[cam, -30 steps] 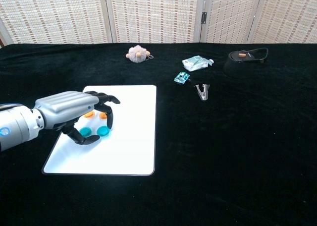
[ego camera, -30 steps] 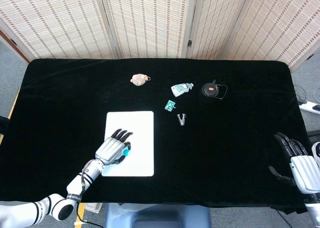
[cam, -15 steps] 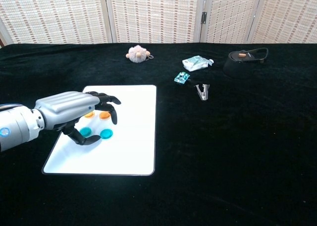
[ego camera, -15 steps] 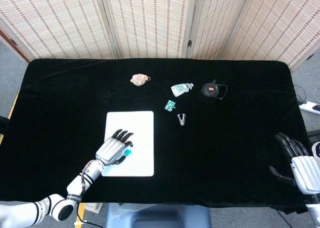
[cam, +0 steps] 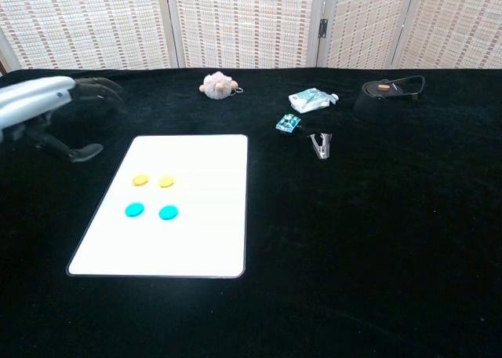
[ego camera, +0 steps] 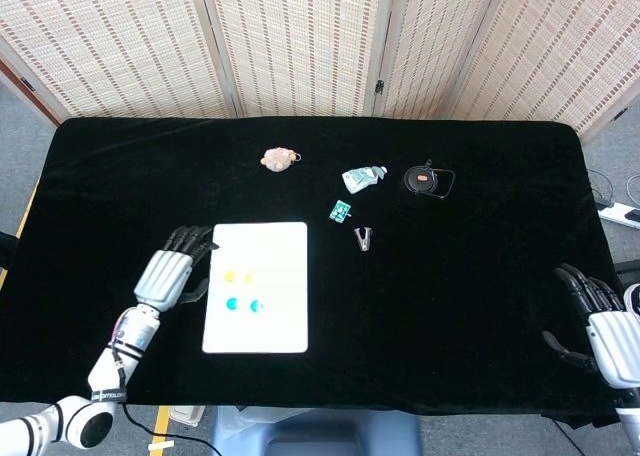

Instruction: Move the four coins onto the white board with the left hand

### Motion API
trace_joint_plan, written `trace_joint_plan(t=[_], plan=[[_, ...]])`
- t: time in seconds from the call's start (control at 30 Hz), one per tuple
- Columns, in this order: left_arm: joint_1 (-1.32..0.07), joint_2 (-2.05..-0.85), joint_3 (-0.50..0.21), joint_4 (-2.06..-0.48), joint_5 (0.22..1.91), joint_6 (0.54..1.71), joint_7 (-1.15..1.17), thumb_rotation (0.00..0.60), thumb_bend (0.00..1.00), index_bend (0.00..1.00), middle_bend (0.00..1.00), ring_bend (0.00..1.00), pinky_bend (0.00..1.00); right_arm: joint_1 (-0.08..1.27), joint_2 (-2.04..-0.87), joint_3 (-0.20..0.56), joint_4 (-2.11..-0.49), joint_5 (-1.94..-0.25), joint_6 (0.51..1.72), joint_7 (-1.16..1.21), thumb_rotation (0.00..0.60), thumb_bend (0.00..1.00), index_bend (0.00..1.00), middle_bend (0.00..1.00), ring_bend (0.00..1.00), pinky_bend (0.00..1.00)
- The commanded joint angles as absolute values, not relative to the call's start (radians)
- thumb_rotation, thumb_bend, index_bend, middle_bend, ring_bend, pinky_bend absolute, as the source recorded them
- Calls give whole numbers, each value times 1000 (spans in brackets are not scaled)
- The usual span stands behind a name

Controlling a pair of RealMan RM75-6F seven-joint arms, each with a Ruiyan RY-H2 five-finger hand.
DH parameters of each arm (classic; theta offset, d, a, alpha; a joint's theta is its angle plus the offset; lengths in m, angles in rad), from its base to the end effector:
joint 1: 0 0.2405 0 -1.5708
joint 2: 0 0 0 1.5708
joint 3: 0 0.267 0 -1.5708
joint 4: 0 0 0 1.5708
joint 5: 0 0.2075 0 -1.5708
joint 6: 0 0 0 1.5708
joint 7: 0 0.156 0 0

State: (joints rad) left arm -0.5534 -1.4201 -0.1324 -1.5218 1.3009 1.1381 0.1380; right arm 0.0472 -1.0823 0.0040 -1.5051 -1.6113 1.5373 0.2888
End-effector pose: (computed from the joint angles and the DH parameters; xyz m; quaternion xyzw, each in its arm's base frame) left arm -0.2096 0.3305 0.0407 -0.6857 -0.3904 -0.4204 0.4480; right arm -0.3343 -0.1726 0.1821 0.5888 -0.4200 0.4372 0.5346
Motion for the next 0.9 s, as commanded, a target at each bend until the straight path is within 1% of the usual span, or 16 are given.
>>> trace_joint_plan(t=[0.03,0.13,0.33,0.5,0.63,0.9], plan=[[-492,-1379,-140,-1551,1271,1210,125,600,457,261,93,0,0,51,-1085,5,-1501,-1609,1530,289,600,304,0,84,128,119],[-442,-1360,-129,-1555,1263,1279,153,600,457,261,93,0,0,52,-1086,8,-1501,-1609,1535,295,600,303,0,61,111,97],[-338,-1344,-90,-1559,1291,1414,163,600,458,258,94,0,0,39,-1093,10,-1500,-1598,1549,284,600,303,0,2,48,3],[-259,-1322,-51,-1576,1312,1489,161,600,458,253,91,0,0,18,-1095,15,-1526,-1568,1564,250,600,304,0,1,40,0],[-206,-1313,-19,-1587,1345,1541,164,600,458,249,90,0,0,12,-1094,9,-1537,-1559,1552,232,600,303,0,1,41,0],[-141,-1298,0,-1605,1399,1605,137,600,457,244,84,0,0,12,-1103,5,-1542,-1578,1553,229,600,303,0,1,41,0]])
